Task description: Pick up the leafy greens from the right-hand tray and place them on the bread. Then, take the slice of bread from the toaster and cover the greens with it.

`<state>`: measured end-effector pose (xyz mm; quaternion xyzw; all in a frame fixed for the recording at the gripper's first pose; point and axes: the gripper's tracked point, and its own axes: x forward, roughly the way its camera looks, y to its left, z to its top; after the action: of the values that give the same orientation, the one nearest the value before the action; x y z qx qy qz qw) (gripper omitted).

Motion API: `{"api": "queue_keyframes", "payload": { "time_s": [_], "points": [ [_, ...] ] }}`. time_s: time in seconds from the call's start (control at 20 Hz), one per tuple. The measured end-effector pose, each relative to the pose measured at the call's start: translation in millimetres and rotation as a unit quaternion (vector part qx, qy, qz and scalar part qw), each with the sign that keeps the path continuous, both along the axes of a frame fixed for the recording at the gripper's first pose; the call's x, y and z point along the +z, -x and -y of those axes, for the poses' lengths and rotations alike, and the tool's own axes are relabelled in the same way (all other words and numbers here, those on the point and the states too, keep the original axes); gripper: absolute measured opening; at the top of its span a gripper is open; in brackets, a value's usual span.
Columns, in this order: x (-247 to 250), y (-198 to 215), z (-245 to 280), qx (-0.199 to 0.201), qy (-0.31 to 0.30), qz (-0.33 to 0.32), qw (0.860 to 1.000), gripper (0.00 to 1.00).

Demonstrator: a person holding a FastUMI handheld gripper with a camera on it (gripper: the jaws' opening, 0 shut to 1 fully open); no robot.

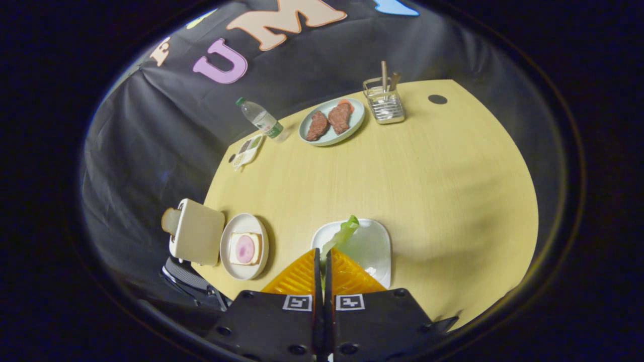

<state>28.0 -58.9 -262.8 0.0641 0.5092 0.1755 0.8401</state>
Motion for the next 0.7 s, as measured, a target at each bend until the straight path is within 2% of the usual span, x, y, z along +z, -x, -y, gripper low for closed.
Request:
{"api": "queue_keyframes", "payload": {
  "time_s": [0.35, 0.7],
  "points": [
    [27, 18, -61, 0.028, -0.022, 0.011, 0.999, 0.03],
    [36, 47, -169, 0.086, -0.069, 0.006, 0.994, 0.03]
  ]
}}
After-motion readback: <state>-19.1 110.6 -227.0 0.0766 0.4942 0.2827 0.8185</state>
